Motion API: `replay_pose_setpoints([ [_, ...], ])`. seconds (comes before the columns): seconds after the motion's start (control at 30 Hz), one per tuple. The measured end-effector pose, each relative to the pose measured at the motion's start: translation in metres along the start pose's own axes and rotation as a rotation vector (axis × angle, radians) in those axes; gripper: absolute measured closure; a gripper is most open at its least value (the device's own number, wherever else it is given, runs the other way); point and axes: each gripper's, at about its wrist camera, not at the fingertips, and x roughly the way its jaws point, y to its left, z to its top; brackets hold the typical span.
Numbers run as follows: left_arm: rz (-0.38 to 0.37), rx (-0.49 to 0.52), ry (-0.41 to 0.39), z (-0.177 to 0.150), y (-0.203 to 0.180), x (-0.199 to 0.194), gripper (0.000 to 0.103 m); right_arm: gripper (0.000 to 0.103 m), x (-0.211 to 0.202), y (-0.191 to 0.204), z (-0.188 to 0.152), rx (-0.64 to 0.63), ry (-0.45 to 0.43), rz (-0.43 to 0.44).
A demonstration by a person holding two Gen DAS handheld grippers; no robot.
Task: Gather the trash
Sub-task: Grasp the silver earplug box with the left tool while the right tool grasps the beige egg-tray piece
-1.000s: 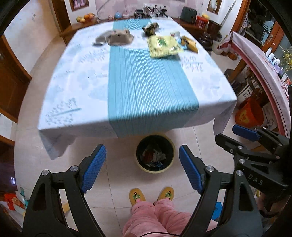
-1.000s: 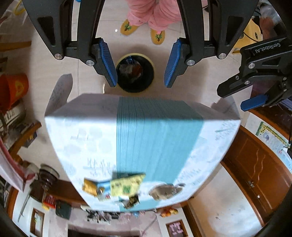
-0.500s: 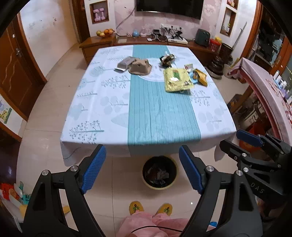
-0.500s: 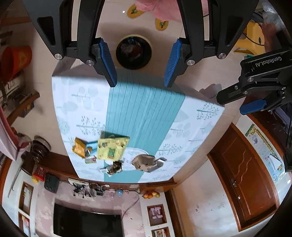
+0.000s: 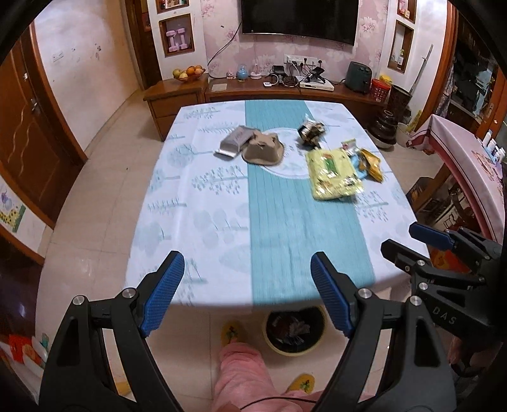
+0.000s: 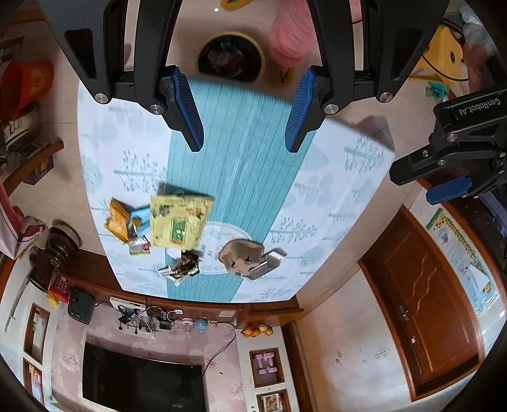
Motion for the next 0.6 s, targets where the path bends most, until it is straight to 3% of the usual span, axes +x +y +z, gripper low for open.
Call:
replay_pose_setpoints([
  [0.2, -0.063, 0.051, 0.043, 0.081, 0.037, 0.073, 0.023, 0.049, 0.062, -0.01, 0.073, 0.116, 0.016, -0.021],
  [0.4, -0.129, 0.078, 0.116, 0.172, 0.078, 0.173, 0.023, 0.047, 0.145, -0.02, 0.15, 0.264, 0.057, -0.028],
  [0.6, -0.171, 0.161, 0.192, 0.231, 0.083, 0.277, 0.023, 0.045, 0.229, -0.026, 0.213, 0.362, 0.057, -0.054],
])
